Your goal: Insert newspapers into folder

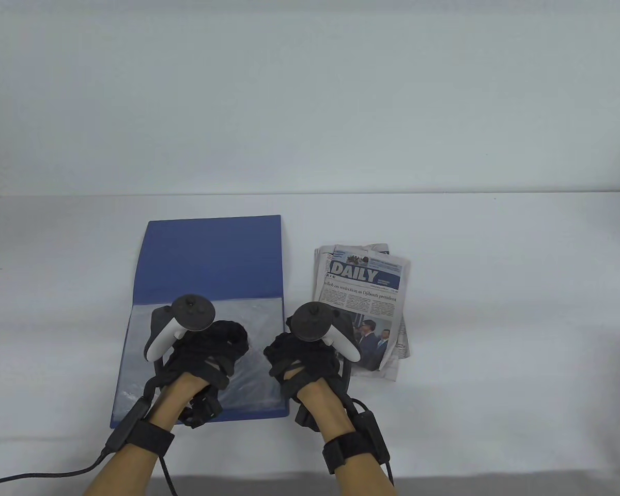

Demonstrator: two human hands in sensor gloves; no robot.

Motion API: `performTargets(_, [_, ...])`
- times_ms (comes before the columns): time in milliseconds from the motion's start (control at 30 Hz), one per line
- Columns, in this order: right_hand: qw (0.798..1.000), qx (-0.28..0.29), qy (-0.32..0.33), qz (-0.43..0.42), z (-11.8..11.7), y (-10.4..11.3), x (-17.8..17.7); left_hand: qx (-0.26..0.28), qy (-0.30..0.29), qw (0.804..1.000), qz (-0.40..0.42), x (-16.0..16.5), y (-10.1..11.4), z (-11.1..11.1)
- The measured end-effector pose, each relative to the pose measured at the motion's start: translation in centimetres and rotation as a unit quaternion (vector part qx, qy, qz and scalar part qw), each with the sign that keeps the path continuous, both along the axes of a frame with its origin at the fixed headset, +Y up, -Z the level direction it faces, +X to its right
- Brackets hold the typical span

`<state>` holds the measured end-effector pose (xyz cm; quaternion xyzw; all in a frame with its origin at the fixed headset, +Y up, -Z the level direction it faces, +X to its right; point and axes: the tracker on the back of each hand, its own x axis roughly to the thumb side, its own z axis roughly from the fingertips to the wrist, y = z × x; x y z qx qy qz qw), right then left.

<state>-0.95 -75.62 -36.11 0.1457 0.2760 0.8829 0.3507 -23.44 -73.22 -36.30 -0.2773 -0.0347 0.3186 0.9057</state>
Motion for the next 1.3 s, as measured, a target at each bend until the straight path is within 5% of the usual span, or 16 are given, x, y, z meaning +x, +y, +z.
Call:
performTargets(200, [0.999, -0.034, 0.02, 0.02, 0.2, 0.0, -0.2, 0.006, -0.014, 0.999, 0.034, -0.1, 0.4, 0.0])
performTargets(400, [0.998, 0.065, -0.001, -0.02, 0.4, 1.5, 0.6, -0.003, -0.041, 0.999, -0.011, 0.8, -0.1, 0.1])
performTargets(500, [0.997, 0.003, 0.041, -0.063, 0.4, -0.2, -0.1, 0.006, -0.04, 0.999, -0.008, 0.8, 0.1, 0.2])
performTargets(567, [0.997, -0.029, 0.065, -0.001, 0.5, -1.1, -0.5, 0.016, -0.033, 0.999, 0.0, 0.6, 0.3, 0.2])
performTargets(667, [0.993, -0.035, 0.085, 0.071, 0.4, -1.6, -0.8, 0.044, -0.009, 0.999, 0.014, 0.3, 0.6, 0.3])
performTargets(800, [0.996, -0.038, 0.073, 0.019, 0.2, -0.8, -0.3, 0.056, -0.002, 0.998, 0.031, 0.0, 0.8, 0.3])
performTargets(933, [0.999, 0.039, 0.005, -0.002, -0.2, 2.6, 2.7, 0.053, -0.004, 0.998, 0.026, 0.1, 0.8, 0.4])
performTargets(1100, [0.993, 0.057, -0.095, 0.045, -0.3, 4.7, 8.3, 0.056, 0.002, 0.998, 0.039, 0.3, 0.5, 0.5])
performTargets(1300, [0.931, -0.112, -0.271, 0.219, 0.8, 2.2, 14.1, 0.047, -0.015, 0.998, 0.025, 0.8, 0.3, 0.4])
